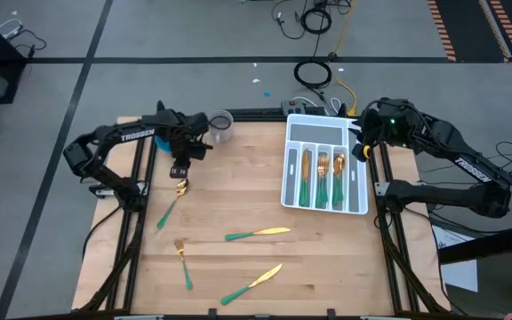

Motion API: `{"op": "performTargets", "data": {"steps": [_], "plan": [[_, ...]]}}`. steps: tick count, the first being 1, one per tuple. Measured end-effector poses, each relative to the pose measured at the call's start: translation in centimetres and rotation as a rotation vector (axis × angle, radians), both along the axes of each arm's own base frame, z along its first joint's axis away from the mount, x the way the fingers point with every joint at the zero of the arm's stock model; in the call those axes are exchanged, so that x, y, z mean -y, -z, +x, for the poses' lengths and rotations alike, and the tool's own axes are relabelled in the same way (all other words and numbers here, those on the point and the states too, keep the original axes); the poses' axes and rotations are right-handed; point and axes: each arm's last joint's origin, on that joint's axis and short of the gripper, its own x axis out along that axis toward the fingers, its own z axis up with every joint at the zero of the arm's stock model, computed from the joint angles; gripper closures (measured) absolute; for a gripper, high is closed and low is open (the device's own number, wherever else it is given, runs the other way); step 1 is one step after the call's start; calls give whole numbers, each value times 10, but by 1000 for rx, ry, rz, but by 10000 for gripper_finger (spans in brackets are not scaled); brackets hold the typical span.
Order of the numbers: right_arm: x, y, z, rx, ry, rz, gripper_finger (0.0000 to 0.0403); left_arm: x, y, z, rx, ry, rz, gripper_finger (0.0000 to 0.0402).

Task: Sort silverware
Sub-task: Put the green spoon into the white cutlery tray

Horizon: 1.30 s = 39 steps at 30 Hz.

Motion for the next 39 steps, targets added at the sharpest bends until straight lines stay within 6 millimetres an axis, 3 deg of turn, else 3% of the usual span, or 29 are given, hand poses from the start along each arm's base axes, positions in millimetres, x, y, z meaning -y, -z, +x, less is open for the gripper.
{"op": "performTargets", "data": {"steps": [13, 24, 39], "plan": [[0, 1, 0, 17, 27, 28, 312, 7, 41, -11, -19, 83, -21, 276], [-1, 3, -2, 11, 47, 59, 312, 4, 69, -4, -52, 80, -141, 276], [-2, 6, -4, -12, 62, 89, 312, 2, 48, 0, -64, 39, -206, 276]]}}
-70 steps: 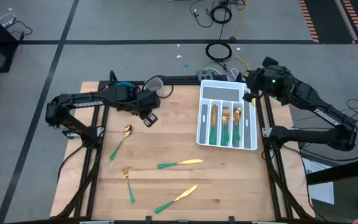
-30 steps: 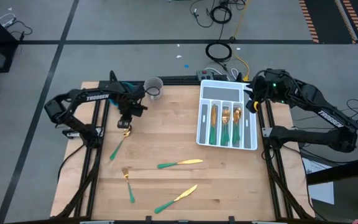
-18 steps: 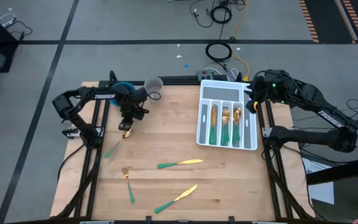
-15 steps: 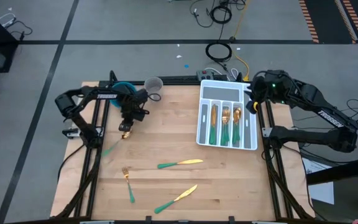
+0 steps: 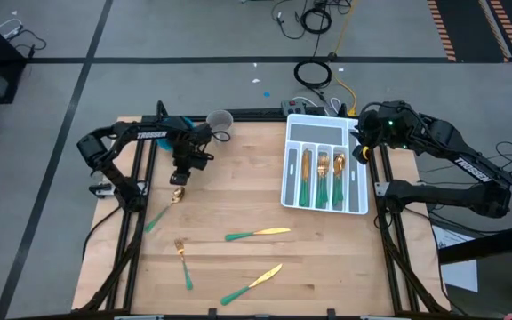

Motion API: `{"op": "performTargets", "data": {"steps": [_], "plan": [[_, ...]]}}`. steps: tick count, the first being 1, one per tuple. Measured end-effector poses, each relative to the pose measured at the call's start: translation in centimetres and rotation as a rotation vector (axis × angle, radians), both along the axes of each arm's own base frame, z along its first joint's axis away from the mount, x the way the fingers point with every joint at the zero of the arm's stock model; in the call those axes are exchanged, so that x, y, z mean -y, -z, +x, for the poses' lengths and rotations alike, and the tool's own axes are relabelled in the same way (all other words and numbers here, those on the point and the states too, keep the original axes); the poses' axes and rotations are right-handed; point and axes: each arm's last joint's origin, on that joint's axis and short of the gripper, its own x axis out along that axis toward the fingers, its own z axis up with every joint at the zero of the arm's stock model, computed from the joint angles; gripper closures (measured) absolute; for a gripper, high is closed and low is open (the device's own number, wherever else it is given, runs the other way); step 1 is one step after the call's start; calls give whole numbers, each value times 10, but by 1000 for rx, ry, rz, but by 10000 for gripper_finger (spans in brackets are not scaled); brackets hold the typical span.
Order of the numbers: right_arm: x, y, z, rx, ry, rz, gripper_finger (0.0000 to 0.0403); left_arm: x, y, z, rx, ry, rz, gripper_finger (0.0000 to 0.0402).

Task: Sort silverware
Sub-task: Put the green spoon into the white cutlery tray

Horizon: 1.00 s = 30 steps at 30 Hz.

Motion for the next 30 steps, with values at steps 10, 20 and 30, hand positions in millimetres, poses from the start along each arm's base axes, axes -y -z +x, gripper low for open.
{"op": "performTargets", "data": {"steps": [10, 20, 30], "plan": [[0, 1, -1, -4, 5, 9, 312, 3, -2, -2, -4, -13, -63, 276], [0, 1, -1, -5, 5, 10, 312, 7, 1, -4, -9, 24, -84, 276], [0, 1, -1, -9, 2, 8, 312, 14, 13, -12, -24, 43, -105, 276]]}}
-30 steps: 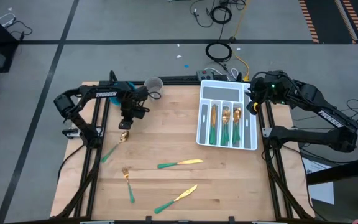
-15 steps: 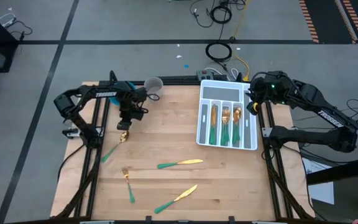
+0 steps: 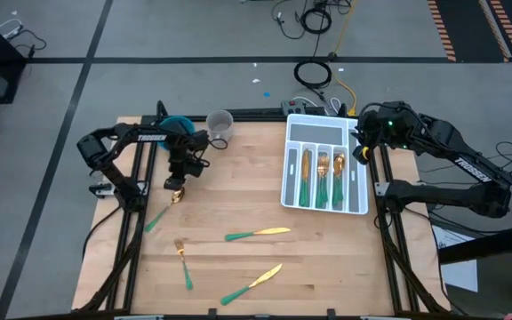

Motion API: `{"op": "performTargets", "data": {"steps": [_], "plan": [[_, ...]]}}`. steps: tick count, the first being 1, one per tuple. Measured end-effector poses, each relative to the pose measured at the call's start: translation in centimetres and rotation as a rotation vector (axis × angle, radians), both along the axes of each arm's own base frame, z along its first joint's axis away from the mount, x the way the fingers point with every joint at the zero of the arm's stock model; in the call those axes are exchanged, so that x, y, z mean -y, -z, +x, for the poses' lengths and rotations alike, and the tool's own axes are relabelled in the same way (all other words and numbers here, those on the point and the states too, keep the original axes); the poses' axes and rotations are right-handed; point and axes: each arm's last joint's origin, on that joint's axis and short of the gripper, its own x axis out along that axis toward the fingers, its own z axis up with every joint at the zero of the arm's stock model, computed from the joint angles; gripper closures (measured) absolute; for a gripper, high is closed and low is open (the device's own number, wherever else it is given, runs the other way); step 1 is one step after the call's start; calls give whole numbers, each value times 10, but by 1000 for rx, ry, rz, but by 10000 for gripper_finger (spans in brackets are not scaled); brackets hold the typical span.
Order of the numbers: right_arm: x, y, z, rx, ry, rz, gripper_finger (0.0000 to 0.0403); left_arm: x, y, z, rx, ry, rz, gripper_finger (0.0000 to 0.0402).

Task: Sort silverware
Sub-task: Put the green spoon into the white cutlery tray

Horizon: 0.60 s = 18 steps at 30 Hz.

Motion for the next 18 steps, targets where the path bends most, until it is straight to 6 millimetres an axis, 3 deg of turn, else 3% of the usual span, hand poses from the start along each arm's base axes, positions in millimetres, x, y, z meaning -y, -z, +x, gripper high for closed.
{"op": "performTargets", "data": {"steps": [7, 15, 18], "plan": [[0, 0, 0, -2, -2, -2, 312, 0, 2, 4, 61, -11, -13, 286], [0, 0, 0, -2, -2, -2, 312, 3, 2, 6, 68, 17, -13, 383], [0, 0, 0, -3, -2, -2, 312, 3, 2, 5, 60, 29, -11, 394]]}}
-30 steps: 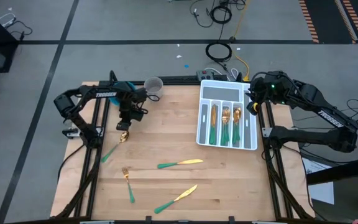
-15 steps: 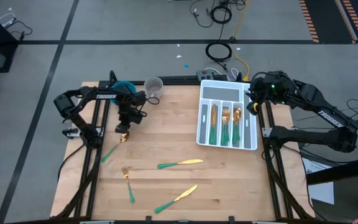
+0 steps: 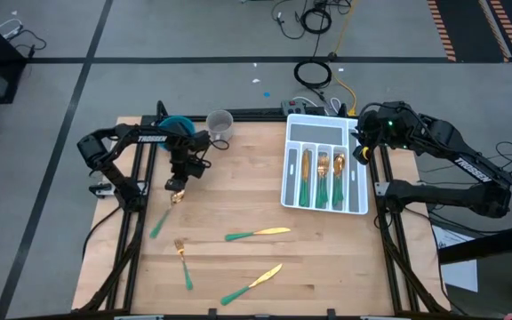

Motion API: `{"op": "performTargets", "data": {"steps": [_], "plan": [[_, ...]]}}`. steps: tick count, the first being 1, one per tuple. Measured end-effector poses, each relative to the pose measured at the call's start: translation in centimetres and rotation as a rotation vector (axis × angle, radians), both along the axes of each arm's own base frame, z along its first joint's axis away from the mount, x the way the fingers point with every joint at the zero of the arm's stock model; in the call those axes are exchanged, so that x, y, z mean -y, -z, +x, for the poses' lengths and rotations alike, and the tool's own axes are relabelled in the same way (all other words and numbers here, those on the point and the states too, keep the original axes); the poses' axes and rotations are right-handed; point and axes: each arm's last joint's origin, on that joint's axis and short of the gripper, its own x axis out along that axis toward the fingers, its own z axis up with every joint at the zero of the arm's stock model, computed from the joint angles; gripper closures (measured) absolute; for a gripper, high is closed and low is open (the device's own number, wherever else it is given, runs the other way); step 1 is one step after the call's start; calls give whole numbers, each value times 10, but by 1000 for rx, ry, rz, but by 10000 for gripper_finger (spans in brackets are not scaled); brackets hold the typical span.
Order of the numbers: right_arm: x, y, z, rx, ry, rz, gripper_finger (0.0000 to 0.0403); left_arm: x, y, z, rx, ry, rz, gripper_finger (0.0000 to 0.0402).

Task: Sort silverware
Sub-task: Put the green spoon into the white cutlery tray

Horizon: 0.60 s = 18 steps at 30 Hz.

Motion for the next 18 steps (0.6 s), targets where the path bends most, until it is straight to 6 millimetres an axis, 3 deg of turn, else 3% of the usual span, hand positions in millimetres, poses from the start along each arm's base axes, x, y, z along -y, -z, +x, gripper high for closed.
{"op": "performTargets", "data": {"steps": [9, 18], "plan": [[-1, 3, -2, -31, 4, 24, 312, -2, -2, -3, -108, 5, 85, 399], [-2, 3, -3, -27, 15, 33, 312, -15, -29, 18, -87, -153, 147, 400]]}}
